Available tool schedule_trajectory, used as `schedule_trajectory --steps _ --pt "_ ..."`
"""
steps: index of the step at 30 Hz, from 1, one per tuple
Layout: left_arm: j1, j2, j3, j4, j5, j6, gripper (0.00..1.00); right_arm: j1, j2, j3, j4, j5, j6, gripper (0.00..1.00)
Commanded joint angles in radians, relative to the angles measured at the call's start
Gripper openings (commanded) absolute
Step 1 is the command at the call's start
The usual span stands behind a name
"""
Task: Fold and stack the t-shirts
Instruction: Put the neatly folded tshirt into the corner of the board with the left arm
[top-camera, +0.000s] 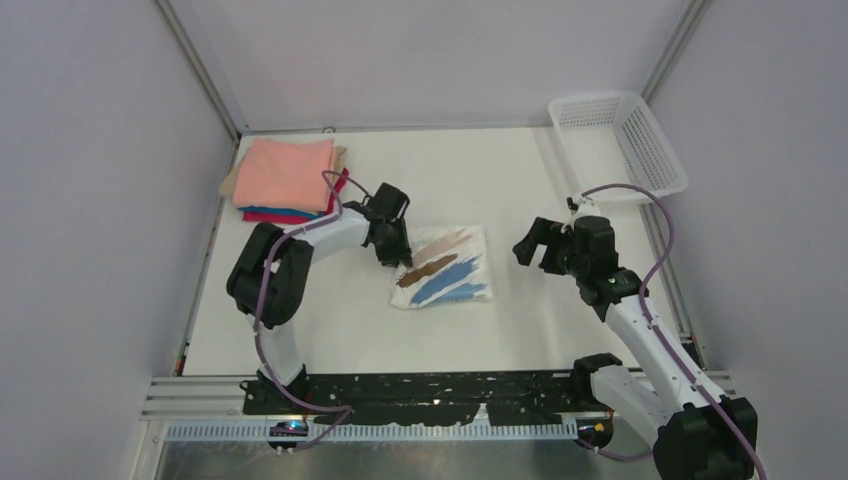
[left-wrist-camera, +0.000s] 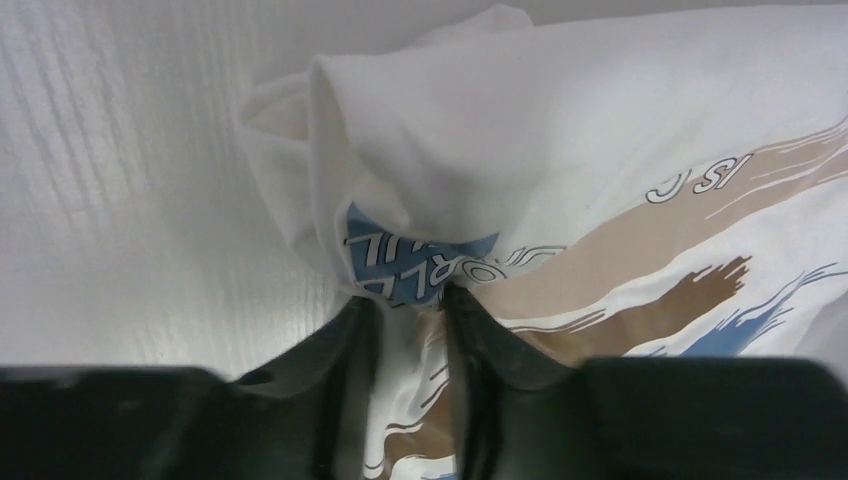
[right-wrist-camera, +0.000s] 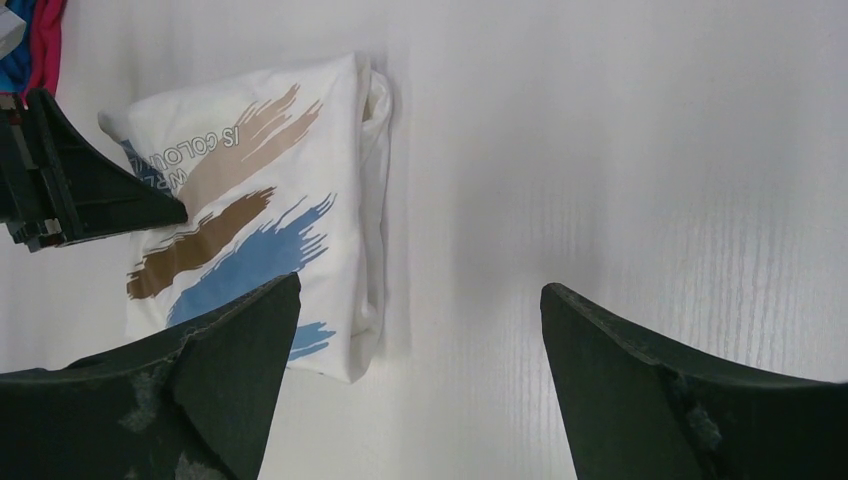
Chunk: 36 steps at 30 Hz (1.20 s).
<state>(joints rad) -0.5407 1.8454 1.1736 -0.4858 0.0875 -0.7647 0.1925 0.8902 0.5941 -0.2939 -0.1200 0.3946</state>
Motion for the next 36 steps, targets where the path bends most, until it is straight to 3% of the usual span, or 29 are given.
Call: schedule_trajectory --steps 1,3,8,15,21,27,36 --pt "-0.033 0.093 0.021 -0.039 -0.019 -0.022 0.18 -0.016 -0.008 -0.003 0.025 -0.007 -0.013 0.95" --pt "-0.038 0.108 0.057 -0.080 -0.057 -0.005 0.01 -0.021 -0.010 -0.007 0.027 -0.006 -0.013 0.95" --pt "-0.045 0.087 0.120 -0.128 -0.195 0.112 0.00 -0.029 -0.026 -0.014 0.025 -0.001 -0.014 0.95" --pt "-0.045 0.027 0.279 -0.204 -0.564 0.412 0.00 -0.030 -0.048 -0.022 0.028 -0.010 -0.017 0.95" --pt "-0.034 0.008 0.320 -0.063 -0.745 0.744 0.00 -0.031 -0.055 -0.027 0.032 -0.009 -0.023 0.95" --pt "0.026 0.019 0.389 0.021 -0.905 0.974 0.00 -0.031 -0.043 -0.031 0.045 -0.013 -0.023 0.95" --pt "0.140 -0.041 0.436 0.226 -0.900 1.248 0.00 -0.035 -0.005 -0.035 0.065 -0.007 -0.022 0.95"
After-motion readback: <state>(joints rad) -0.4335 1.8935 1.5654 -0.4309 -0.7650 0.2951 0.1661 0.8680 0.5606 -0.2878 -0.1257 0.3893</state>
